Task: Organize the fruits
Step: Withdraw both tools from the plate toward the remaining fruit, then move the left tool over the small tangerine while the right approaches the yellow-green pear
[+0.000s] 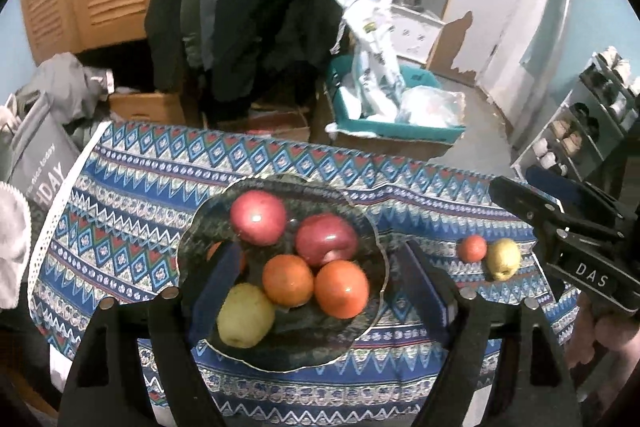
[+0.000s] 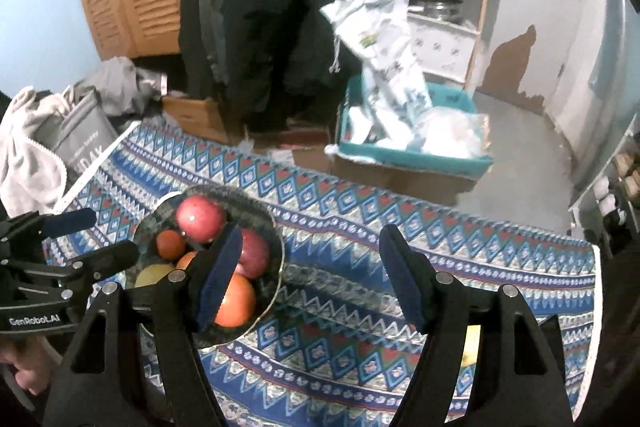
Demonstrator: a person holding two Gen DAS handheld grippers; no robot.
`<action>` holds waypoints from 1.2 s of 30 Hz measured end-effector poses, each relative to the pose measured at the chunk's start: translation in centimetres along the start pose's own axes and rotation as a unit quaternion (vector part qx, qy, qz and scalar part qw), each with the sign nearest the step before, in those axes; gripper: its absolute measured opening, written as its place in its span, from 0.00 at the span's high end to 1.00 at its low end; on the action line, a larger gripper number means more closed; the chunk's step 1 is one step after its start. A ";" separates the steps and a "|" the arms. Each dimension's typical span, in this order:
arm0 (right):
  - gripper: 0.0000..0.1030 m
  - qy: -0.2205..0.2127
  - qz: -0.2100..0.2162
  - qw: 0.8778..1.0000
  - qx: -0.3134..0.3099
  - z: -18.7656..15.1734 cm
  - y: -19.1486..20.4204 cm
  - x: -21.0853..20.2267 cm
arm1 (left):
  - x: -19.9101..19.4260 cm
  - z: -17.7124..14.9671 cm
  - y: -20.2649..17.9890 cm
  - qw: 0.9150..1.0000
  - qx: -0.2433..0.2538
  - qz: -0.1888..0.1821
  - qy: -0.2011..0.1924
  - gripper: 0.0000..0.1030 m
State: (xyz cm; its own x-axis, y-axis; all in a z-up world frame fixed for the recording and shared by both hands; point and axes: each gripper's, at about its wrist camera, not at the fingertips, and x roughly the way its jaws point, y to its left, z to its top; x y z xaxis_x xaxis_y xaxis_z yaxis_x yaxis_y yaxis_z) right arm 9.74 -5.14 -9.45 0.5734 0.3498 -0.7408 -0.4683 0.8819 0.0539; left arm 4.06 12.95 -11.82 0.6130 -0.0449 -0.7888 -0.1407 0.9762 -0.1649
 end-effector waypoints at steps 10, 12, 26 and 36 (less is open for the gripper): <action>0.24 -0.036 -0.017 0.999 0.025 0.6 -2.5 -3.8 | -2.0 0.6 -3.3 0.999 0.023 -0.025 -0.027 0.17; 0.24 -0.043 -0.021 0.998 0.028 0.5 -3.1 -4.6 | -2.2 0.7 -3.9 0.999 0.026 -0.030 -0.028 0.17; 0.19 -0.075 -0.055 0.993 0.066 -0.9 -7.4 -8.3 | -2.8 1.1 -8.5 0.997 0.053 -0.053 -0.036 0.15; 0.19 -0.078 -0.082 0.988 0.102 -2.4 -11.5 -9.9 | -2.2 1.3 -11.9 0.994 0.078 -0.063 -0.030 0.15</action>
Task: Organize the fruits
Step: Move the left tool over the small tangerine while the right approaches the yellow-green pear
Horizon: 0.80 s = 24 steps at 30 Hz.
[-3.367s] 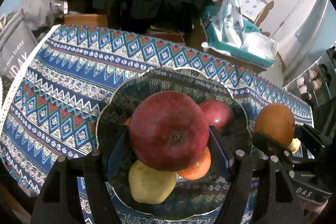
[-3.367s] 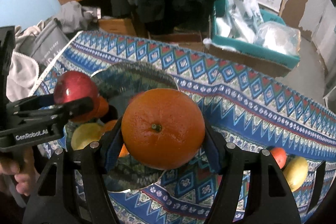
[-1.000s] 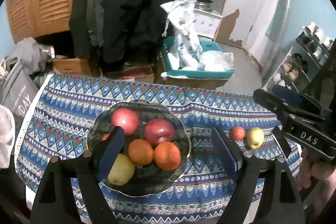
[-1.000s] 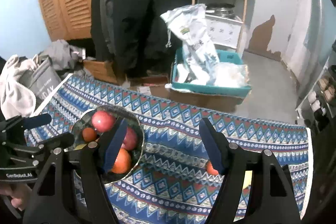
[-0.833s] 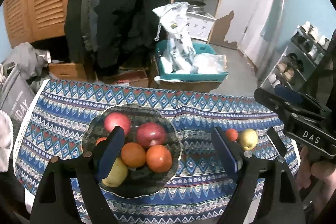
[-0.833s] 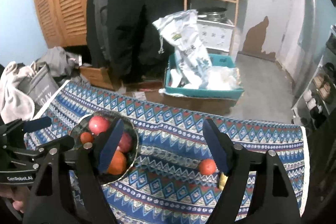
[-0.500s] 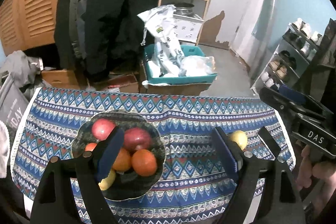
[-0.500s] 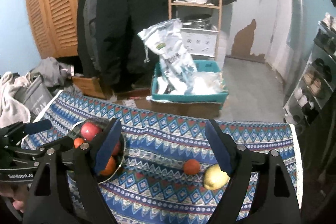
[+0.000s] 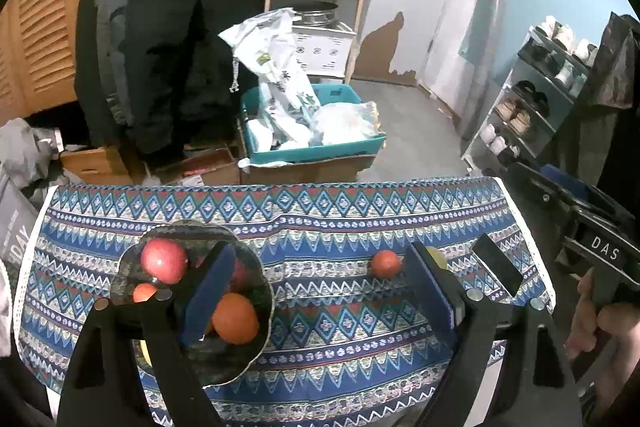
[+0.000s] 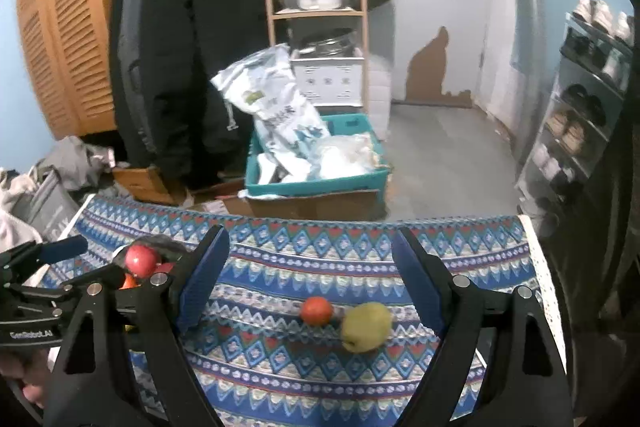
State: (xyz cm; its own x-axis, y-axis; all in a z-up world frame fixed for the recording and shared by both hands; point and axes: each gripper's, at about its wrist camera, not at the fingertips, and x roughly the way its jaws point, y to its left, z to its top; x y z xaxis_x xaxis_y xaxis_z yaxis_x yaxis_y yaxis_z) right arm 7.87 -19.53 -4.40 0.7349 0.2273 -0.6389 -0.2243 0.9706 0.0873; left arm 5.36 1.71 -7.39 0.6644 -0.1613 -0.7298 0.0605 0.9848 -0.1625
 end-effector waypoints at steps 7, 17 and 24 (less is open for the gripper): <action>0.19 -0.005 -0.024 1.000 0.015 -0.3 -2.6 -0.9 | 0.7 0.4 -2.3 1.000 0.018 -0.010 0.005 0.15; 0.17 0.011 -0.044 0.998 0.032 -1.4 -5.3 -0.5 | 2.8 0.2 -4.7 0.999 0.041 -0.017 0.024 0.15; 0.17 0.037 -0.046 0.998 0.038 -2.5 -6.2 1.5 | 5.6 -0.3 -5.3 0.997 0.049 -0.007 0.051 0.15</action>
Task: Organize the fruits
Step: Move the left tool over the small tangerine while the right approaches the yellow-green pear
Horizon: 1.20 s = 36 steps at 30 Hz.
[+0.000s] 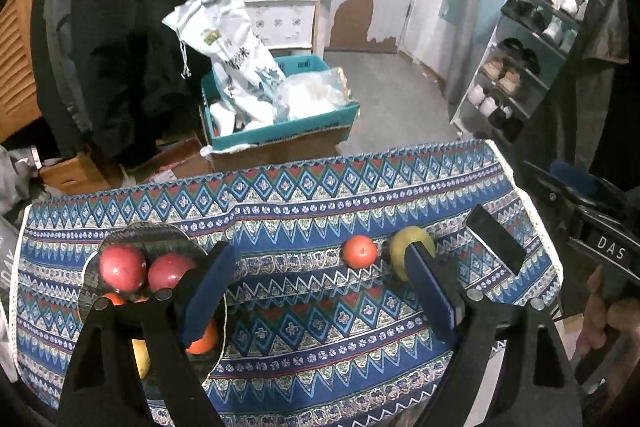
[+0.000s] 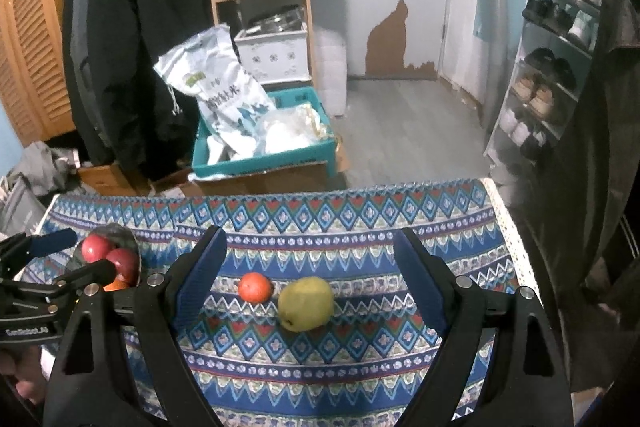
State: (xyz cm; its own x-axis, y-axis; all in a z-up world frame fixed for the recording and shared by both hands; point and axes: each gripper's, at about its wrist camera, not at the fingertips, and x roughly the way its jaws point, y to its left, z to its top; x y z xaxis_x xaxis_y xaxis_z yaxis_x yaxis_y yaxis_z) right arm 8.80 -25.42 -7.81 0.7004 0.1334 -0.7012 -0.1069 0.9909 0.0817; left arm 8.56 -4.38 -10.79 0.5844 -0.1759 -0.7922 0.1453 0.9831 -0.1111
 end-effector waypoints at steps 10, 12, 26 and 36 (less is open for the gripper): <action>0.17 0.073 0.004 0.997 0.002 -2.3 -0.1 5.5 | 4.5 -0.8 0.6 0.999 -0.004 0.012 0.041 0.15; 0.17 0.090 0.006 0.996 0.007 -3.0 -0.2 6.8 | 5.2 -0.9 0.7 0.999 -0.006 0.012 0.046 0.15; 0.17 0.197 0.009 0.980 0.004 -7.1 0.0 14.8 | 11.7 -2.6 1.7 0.994 -0.021 0.016 0.105 0.15; 0.17 0.226 0.014 0.974 0.004 -8.7 0.4 17.9 | 14.3 -3.4 1.7 0.992 -0.023 0.013 0.126 0.15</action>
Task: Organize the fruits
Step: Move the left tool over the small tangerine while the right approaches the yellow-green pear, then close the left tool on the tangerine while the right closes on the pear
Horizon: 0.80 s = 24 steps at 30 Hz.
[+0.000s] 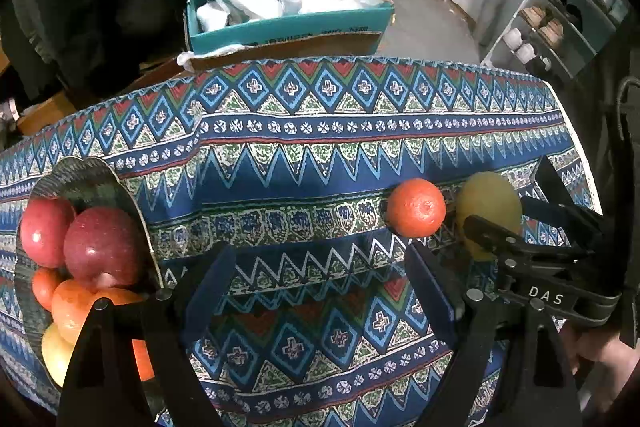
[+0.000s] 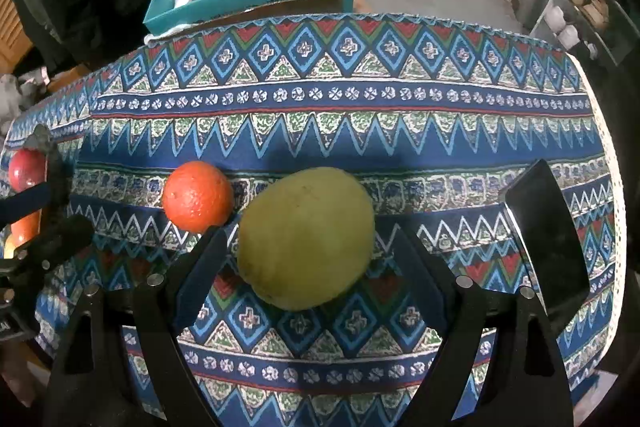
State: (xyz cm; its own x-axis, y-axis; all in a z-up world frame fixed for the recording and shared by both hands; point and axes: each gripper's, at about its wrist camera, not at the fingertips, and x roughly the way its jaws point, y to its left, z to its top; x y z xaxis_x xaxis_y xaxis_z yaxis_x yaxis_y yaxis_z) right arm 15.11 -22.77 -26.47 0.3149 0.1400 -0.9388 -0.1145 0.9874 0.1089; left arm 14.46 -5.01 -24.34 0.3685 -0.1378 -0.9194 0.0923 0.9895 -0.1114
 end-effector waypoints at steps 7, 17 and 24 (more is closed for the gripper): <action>0.17 0.012 0.005 1.000 0.008 0.0 0.0 1.5 | 0.7 0.0 -0.1 1.000 0.000 -0.005 0.007 0.15; 0.28 0.000 0.022 1.000 0.002 -0.8 -0.6 1.8 | 1.7 0.5 -1.9 1.000 0.008 -0.026 0.011 0.15; 0.28 -0.016 0.000 1.000 0.017 -1.0 -3.6 0.4 | 3.5 1.2 -4.0 0.999 0.020 -0.037 0.018 0.15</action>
State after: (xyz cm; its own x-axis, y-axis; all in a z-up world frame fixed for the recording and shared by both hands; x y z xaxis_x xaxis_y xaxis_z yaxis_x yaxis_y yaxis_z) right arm 14.72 -26.40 -27.53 0.3452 0.1415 -0.9278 -0.0829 0.9893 0.1201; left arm 16.49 -9.50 -26.68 0.3260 -0.2073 -0.9224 0.1552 0.9742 -0.1641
